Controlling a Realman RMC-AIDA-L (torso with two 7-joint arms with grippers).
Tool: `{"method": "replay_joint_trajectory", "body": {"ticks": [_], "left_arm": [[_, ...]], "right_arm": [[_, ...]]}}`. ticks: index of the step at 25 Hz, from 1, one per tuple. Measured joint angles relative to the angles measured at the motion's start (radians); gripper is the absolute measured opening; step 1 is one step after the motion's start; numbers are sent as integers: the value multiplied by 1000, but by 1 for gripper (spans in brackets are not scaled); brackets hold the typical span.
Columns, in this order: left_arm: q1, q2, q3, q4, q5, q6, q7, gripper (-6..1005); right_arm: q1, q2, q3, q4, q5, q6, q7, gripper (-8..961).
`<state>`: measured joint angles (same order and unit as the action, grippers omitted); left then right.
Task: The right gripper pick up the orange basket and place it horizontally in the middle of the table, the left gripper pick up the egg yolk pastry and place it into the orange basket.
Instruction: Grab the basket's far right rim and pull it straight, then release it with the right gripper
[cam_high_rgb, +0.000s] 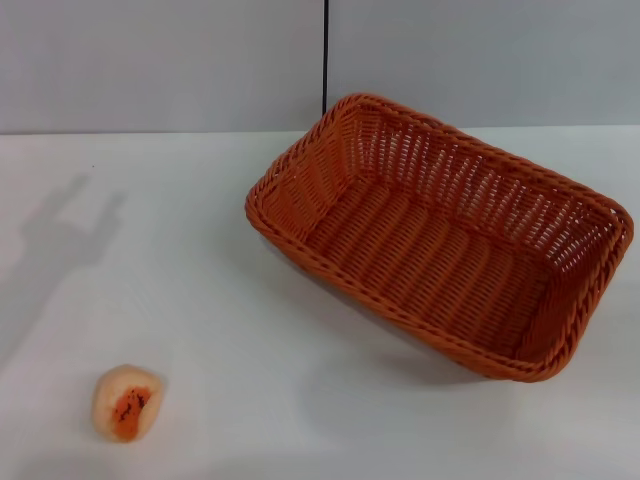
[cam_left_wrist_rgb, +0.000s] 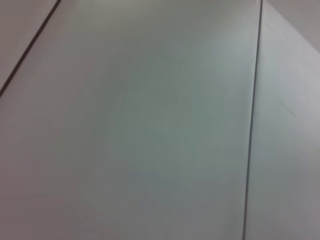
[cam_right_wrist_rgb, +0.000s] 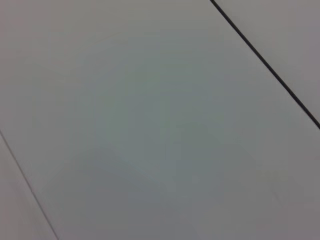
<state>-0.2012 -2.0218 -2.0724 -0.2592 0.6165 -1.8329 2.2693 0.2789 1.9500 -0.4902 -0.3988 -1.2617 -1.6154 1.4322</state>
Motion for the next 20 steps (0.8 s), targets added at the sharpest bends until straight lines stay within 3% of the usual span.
{"method": "replay_joint_trajectory", "body": {"ticks": [2, 3, 5, 6, 13, 15, 20], "left_arm": [[0, 0, 0, 0, 0, 0, 0, 597], [7, -17, -14, 0, -5, 3, 58, 597], [7, -17, -14, 0, -5, 3, 58, 597], [9, -31, -35, 4, -7, 12, 96, 597], [9, -38, -60, 12, -10, 19, 116, 598], [7, -39, -60, 12, -10, 19, 112, 598], [2, -40, -60, 12, -11, 18, 97, 598]], "right_arm": [[-1, 0, 14, -7, -1, -20, 1, 528], [-1, 0, 18, -12, -3, -26, 3, 528], [1, -1, 18, -21, -6, -29, 5, 528], [3, -1, 15, -26, -7, -30, 5, 528], [23, -3, 6, -165, -91, -34, 78, 528], [40, -17, 6, -258, -160, -36, 166, 528], [135, -83, 23, -490, -428, -92, 458, 528]]}}
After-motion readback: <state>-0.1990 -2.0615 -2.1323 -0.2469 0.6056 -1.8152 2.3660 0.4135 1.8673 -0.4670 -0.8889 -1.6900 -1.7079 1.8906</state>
